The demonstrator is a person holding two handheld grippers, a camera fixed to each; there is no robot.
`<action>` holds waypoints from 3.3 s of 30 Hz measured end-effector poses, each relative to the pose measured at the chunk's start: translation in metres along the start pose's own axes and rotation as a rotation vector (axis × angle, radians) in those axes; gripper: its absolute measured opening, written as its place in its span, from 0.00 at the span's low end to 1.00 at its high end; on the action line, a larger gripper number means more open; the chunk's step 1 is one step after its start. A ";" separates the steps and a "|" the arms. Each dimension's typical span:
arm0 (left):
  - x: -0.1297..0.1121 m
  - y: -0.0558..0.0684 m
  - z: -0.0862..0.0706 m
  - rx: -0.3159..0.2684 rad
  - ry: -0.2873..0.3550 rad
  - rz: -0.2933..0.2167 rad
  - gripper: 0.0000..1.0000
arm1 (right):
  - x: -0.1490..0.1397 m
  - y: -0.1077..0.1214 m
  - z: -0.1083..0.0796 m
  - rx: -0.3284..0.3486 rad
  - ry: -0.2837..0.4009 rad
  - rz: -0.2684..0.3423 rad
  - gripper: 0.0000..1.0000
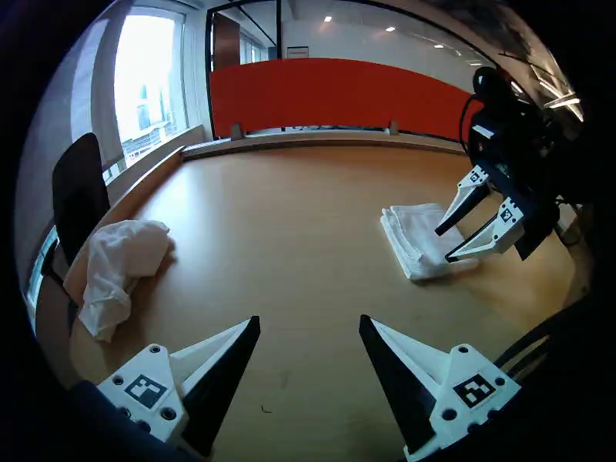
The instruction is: Fold towel
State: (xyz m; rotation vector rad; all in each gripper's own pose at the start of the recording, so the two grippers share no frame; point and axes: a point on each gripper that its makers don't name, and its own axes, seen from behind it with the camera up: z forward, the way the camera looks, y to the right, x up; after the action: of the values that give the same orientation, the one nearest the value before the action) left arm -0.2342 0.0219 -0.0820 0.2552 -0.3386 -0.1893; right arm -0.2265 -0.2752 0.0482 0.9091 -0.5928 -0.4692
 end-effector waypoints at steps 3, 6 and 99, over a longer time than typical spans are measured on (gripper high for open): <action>0.000 0.001 0.000 -0.002 -0.001 0.002 0.96 | -0.008 0.000 -0.004 -0.012 -0.003 0.015 0.70; 0.001 0.001 0.000 -0.004 -0.001 0.001 0.96 | -0.017 0.000 -0.008 -0.023 -0.008 0.031 0.70; 0.013 0.000 -0.007 -0.026 0.033 0.015 0.96 | 0.004 0.056 -0.083 -0.274 0.047 0.091 0.03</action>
State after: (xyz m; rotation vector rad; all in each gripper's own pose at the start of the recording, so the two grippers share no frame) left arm -0.2197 0.0205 -0.0849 0.2302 -0.3050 -0.1747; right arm -0.1617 -0.1991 0.0561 0.6282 -0.5102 -0.4340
